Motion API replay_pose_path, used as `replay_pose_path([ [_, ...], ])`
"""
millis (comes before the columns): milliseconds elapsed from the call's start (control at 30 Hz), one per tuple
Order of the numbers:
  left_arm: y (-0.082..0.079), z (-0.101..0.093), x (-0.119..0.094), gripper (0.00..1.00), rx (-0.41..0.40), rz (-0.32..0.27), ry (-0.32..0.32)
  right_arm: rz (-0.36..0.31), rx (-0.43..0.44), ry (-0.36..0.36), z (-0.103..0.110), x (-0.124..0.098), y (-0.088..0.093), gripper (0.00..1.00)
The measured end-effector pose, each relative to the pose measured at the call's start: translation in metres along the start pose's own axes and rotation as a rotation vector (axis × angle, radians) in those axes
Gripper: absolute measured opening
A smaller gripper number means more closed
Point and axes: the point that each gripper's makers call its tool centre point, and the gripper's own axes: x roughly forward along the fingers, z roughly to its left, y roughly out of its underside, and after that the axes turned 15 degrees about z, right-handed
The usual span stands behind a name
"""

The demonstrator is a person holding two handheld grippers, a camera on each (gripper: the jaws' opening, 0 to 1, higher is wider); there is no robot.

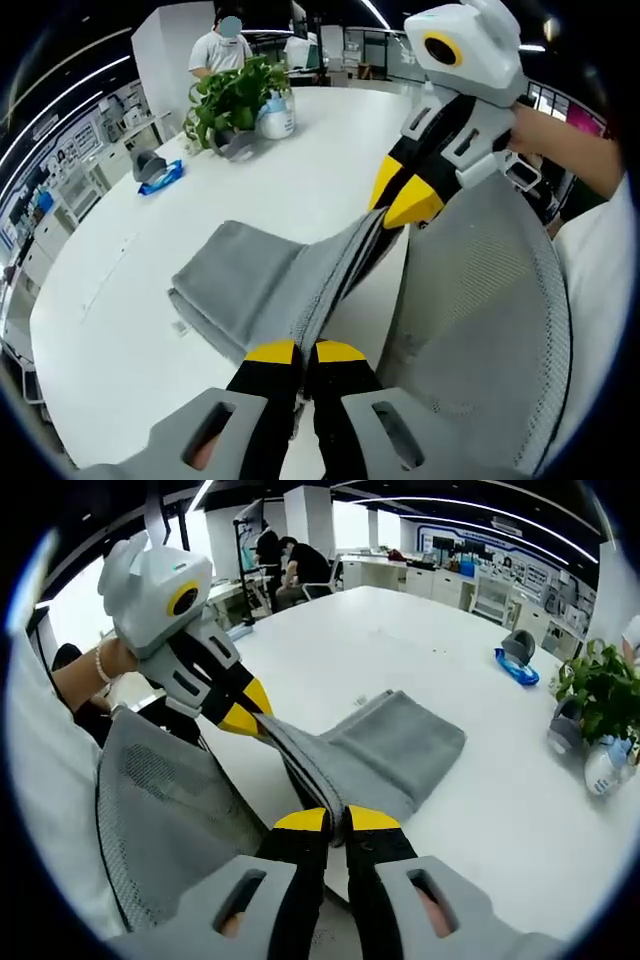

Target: Fold the towel on the table until its edges align and the towel forms a compact rectangular stack.

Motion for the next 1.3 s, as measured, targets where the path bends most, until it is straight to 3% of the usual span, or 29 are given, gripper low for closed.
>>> replay_pose_path([
  [233,-0.005,0.002,-0.012,0.04,0.004,-0.009,-0.004,-0.002,-0.027,0.005,0.004,-0.008,-0.003,0.04],
  [467,-0.018,0.018,-0.017,0.04,0.007,-0.033,-0.005,-0.021,-0.034,0.03,-0.011,-0.015,-0.02,0.04],
  [767,-0.051,0.066,-0.004,0.04,0.029,-0.049,-0.051,-0.023,-0.048,0.086,-0.054,-0.006,-0.05,0.04],
  [933,-0.071,0.085,0.01,0.04,0.041,-0.042,-0.07,0.01,-0.051,0.145,-0.086,0.005,-0.059,0.04],
  [1300,-0.085,0.123,0.058,0.05,0.011,-0.008,-0.059,0.027,-0.006,0.173,-0.14,0.043,-0.072,0.04],
])
